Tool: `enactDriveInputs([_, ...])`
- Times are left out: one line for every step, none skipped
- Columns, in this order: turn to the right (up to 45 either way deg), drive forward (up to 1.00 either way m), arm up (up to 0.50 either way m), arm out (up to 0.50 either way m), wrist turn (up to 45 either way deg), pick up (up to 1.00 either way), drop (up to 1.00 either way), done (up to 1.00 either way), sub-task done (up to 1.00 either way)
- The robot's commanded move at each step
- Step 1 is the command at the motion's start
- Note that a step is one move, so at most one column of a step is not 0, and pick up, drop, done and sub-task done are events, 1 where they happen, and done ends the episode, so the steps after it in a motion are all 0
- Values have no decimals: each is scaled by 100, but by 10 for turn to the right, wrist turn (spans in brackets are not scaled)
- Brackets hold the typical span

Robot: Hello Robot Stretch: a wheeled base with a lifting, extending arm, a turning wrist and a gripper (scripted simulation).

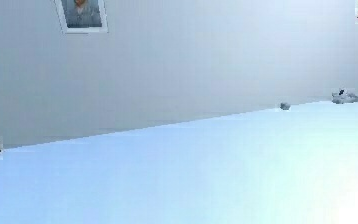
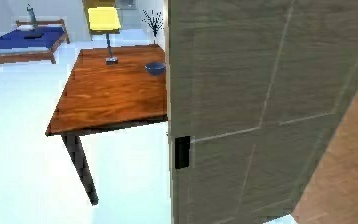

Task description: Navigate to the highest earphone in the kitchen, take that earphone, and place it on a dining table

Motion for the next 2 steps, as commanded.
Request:
enactDriveInputs([210,0,0,0,0,0,0,0,0])
enactDriveInputs([0,100,0,0,0,0,0,0,0])
